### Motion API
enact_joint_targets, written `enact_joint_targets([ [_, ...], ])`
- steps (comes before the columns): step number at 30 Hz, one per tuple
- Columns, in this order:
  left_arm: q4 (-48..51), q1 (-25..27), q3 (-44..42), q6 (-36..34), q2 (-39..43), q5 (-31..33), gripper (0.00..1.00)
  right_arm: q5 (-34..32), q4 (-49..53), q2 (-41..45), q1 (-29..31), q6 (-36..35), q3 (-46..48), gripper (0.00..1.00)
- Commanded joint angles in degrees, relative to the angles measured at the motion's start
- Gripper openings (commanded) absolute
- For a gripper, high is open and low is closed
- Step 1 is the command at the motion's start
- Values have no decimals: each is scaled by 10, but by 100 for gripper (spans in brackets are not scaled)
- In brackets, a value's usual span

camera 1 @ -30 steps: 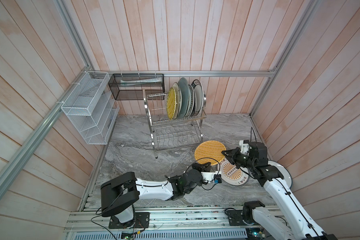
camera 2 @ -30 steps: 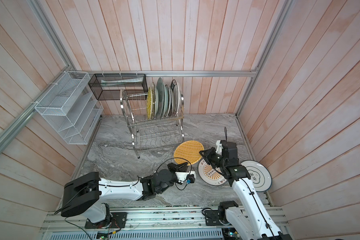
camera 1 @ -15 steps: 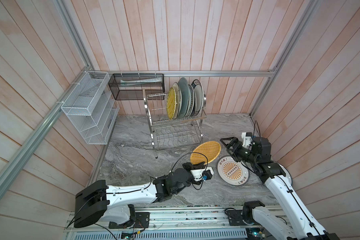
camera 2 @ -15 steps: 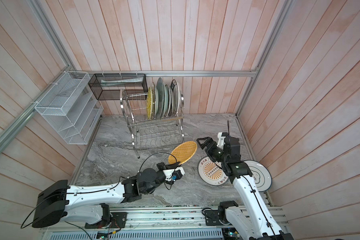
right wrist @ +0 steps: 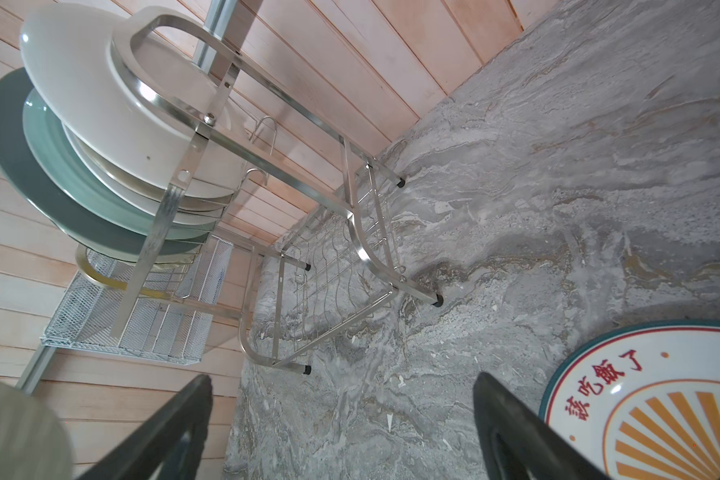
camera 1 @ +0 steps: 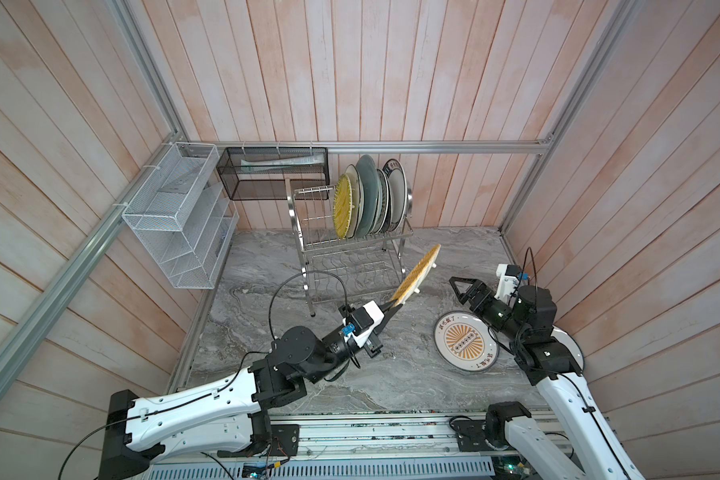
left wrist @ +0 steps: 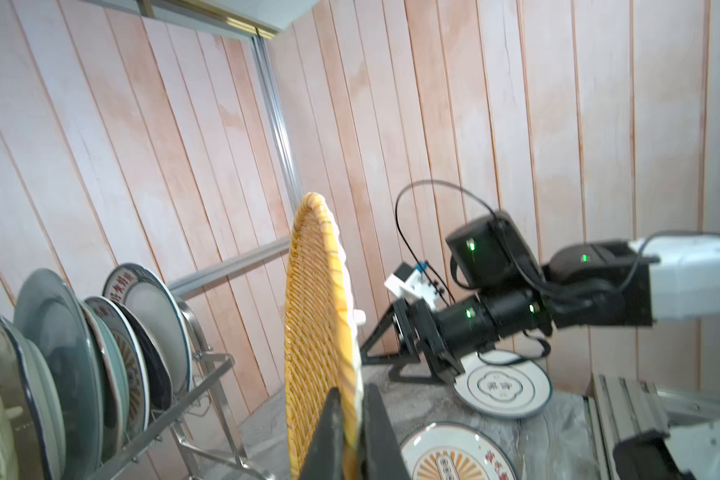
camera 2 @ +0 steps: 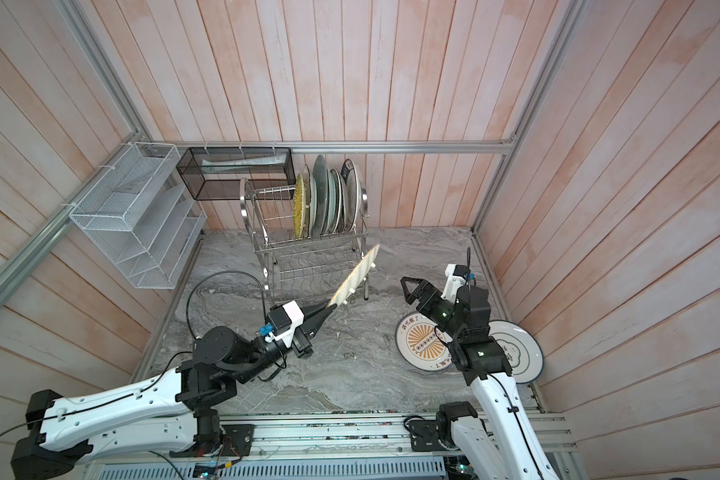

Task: Load the plates into the dish rack
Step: 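Lift the orange tray toward the rack with the left gripper while the right releases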

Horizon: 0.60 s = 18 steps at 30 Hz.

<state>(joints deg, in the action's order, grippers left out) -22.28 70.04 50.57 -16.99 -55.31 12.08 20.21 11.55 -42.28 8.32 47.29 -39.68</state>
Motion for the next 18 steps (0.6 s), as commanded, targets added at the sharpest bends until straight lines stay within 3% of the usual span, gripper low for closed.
enact_joint_targets([
  [1,-60,-1,59,6,-8,47,0,15,-25,8,1,-8,23,98],
  [6,-123,-28,115,-26,-37,127,0,21,-47,28,30,-35,45,98],
  [10,-58,-121,170,62,-58,125,0,3,-53,40,62,-56,48,98],
  [14,-45,-218,185,105,-73,128,0,4,-67,29,88,-58,60,98],
  [18,15,-314,206,201,-93,87,0,10,-86,12,108,-53,74,98],
])
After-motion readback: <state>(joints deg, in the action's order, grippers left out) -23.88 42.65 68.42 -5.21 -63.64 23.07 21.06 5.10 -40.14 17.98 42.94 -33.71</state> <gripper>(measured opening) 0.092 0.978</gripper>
